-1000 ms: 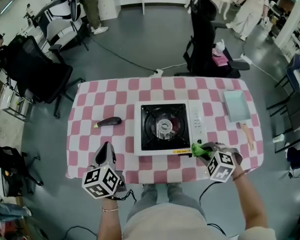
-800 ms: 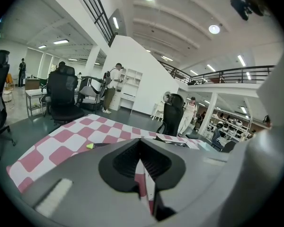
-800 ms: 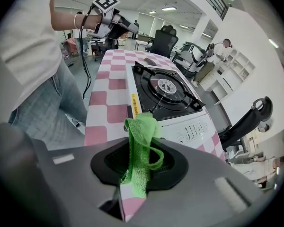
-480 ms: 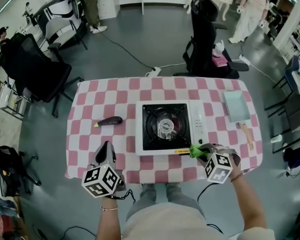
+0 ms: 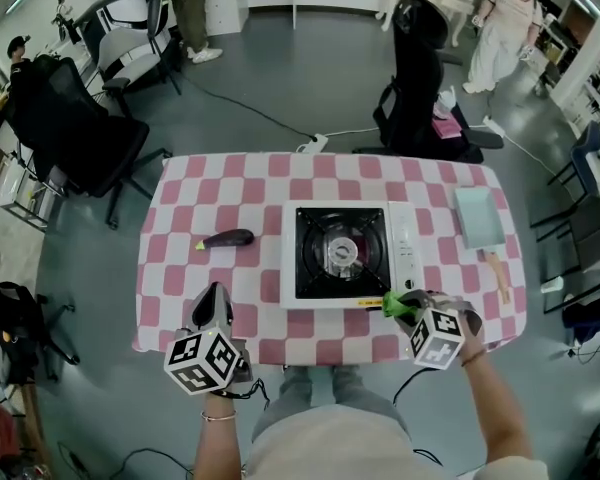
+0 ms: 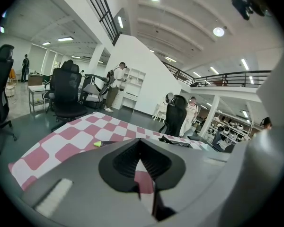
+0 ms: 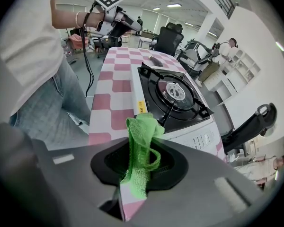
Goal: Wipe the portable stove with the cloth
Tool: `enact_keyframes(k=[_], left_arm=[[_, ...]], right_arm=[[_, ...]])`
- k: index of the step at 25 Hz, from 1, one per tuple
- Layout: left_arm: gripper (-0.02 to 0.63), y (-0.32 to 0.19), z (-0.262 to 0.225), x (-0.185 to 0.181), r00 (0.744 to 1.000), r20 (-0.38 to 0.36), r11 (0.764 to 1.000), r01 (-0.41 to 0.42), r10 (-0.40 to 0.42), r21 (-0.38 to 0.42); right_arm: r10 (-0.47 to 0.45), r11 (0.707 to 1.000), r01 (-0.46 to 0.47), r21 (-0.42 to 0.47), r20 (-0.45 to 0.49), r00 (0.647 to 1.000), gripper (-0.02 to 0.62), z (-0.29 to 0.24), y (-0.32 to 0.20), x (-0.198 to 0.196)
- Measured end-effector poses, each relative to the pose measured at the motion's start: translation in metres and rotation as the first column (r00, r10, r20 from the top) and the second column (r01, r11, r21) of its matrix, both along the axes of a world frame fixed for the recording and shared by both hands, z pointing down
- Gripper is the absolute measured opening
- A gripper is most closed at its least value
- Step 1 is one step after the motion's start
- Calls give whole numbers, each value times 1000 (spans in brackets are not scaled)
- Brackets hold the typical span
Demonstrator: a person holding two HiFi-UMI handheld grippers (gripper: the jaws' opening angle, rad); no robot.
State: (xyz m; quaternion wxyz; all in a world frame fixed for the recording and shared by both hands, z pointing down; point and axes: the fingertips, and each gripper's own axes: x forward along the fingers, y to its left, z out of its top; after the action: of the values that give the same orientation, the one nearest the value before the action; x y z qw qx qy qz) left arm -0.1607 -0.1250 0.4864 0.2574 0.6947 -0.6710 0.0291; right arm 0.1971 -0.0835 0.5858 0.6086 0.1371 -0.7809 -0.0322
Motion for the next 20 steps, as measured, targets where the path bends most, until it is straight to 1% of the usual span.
enact_keyframes(k=[8,20], left_arm=[[0,4,2,-10,1000,-13,1000,6,-6,-4],[0,10,6,-31,999,-32,999,32,-32,-3]], right_arm=[[-4,1000,4,-16,7,1000,77,-2,4,-22],[1,999,-3,-43,-35,999,77,1,3,-40]])
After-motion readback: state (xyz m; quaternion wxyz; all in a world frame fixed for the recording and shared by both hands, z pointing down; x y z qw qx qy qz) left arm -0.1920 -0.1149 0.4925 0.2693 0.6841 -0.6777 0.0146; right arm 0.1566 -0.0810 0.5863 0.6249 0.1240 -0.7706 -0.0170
